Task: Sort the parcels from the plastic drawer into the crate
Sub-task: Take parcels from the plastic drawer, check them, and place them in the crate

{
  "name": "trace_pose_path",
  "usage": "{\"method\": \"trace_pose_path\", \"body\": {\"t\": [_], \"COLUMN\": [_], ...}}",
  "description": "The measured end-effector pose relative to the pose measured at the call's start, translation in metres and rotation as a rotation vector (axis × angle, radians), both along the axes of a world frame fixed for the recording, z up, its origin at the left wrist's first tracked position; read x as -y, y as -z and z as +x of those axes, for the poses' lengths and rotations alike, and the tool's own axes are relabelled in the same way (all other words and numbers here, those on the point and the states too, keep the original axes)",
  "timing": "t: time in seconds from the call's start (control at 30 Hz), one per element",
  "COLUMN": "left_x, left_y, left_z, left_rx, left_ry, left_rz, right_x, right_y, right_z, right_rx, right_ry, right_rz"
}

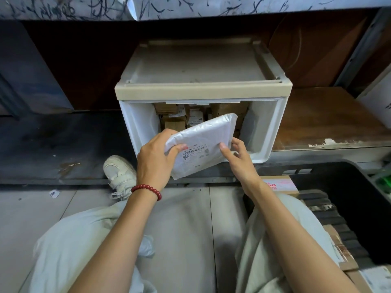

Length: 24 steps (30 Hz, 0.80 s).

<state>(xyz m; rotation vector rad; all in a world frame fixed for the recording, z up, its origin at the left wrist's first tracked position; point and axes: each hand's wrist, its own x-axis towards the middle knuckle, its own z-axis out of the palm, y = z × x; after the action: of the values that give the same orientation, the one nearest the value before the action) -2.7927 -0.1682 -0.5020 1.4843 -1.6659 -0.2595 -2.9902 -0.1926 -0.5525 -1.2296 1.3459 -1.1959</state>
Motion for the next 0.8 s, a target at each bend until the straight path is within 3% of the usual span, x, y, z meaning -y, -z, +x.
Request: {"method": "trace_pose_path", "body": {"t": [0.13, 0.3, 0.5, 0.67, 0.8], "left_x": [0.006, 0.021, 0.038, 0.037, 0.035], "left_y": [-0.003, -0.007, -0.008, 0.003, 0.01], "left_z": [-0.004, -0.016, -0.079, -0.132, -0.174], "left_rx": [-0.1, -0.095, -0.167, 0.142, 0.177], "left_ry": [0.037, 0.065, 0.273, 0.41, 0.482], "left_rz": [0.028, 0.058, 0.035, 0.044, 0.053], "right_x": [0.005, 0.002, -0.021, -0.046, -0.066], "right_y": [-0.002, -0.015, -0.03, -0.019, -0.01], "right_z": [-0.008, -0.03, -0.093, -0.154, -0.19], "right_rx": [-0.071, -0.184, -0.136, -0.304, -0.31], "right_ry": [0.032, -0.042, 0.146, 0.319, 0.403], "right_rz": [-0.132, -0.13, -0.162, -0.155, -0.129]}}
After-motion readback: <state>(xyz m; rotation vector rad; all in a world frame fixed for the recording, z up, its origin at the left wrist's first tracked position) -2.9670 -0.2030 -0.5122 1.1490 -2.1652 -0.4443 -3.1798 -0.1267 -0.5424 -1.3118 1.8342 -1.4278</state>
